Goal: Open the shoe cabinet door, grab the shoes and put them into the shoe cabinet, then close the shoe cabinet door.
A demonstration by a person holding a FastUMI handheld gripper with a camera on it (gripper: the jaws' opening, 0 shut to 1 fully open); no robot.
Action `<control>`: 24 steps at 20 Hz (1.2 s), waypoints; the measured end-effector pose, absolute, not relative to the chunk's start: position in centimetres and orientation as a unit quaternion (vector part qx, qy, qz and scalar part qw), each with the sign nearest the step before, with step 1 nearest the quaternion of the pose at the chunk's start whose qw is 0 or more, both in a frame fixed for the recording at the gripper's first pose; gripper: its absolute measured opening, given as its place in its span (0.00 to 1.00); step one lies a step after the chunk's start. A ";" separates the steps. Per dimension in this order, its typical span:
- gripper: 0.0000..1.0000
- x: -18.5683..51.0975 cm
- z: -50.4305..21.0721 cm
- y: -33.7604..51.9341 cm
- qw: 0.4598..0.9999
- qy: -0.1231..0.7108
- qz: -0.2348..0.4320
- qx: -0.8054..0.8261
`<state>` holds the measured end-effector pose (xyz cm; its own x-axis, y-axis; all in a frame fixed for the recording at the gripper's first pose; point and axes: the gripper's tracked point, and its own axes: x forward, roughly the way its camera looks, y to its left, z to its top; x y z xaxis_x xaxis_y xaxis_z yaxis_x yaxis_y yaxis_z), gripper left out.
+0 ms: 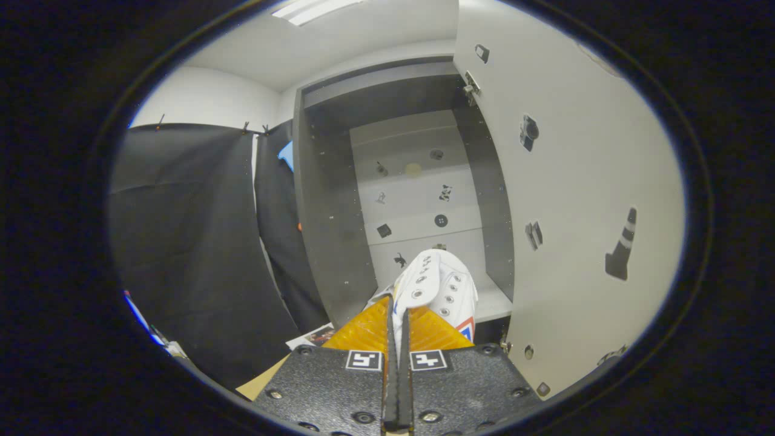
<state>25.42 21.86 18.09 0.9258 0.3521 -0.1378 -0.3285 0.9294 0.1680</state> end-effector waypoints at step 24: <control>0.04 53.6 5.6 22.5 0.968 0.204 0.093 -0.112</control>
